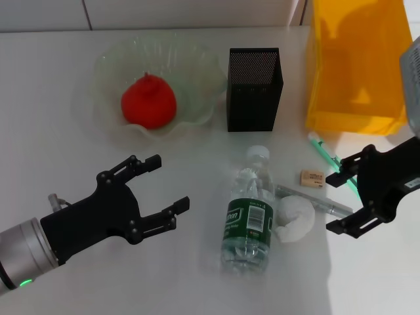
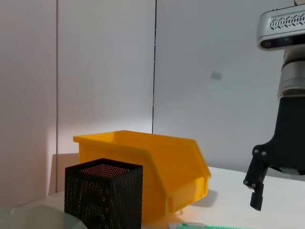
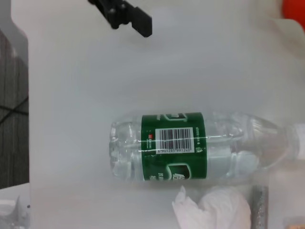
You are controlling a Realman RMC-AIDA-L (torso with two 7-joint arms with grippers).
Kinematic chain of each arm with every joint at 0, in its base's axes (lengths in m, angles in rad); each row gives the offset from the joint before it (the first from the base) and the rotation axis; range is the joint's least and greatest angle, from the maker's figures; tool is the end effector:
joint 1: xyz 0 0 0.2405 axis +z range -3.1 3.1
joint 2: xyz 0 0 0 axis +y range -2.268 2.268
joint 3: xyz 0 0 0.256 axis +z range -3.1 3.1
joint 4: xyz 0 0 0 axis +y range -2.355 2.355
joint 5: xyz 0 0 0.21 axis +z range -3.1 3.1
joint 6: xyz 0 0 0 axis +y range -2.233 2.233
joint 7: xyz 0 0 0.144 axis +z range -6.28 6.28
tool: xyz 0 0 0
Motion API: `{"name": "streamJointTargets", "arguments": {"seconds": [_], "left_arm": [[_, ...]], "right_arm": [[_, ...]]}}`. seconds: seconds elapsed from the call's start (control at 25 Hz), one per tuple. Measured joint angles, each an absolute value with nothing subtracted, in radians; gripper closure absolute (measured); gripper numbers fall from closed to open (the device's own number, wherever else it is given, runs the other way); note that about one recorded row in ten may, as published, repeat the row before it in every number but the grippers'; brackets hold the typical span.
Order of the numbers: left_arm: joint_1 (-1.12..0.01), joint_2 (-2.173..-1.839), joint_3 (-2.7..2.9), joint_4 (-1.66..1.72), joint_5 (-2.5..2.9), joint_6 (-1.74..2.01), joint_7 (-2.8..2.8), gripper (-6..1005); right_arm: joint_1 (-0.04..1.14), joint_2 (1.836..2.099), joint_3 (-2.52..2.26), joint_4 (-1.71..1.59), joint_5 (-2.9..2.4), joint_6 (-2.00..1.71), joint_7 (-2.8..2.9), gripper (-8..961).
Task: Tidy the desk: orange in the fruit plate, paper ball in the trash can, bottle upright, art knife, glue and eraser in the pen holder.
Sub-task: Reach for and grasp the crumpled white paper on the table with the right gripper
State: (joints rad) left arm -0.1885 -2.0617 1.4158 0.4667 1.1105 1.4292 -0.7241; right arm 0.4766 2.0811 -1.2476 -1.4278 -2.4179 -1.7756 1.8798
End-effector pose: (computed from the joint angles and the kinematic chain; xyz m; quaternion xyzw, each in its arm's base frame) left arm -0.2949 0.2375 -0.0532 -0.9079 -0.1189 -0.3304 0.2289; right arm 0.1988 0.3108 0.0200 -0.9865 0.0883 -0.1339 0.0347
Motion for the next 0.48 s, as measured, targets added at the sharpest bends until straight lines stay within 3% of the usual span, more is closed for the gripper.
{"name": "streamJointTargets", "arguments": {"seconds": [0.48], "left_arm": [[-0.185,-2.062,1.417,0.466,1.111,1.428,-0.724,136]], "right_arm": [[0.485,2.083,-1.424,-1.315,-2.426,-1.589,1.885,225]]}}
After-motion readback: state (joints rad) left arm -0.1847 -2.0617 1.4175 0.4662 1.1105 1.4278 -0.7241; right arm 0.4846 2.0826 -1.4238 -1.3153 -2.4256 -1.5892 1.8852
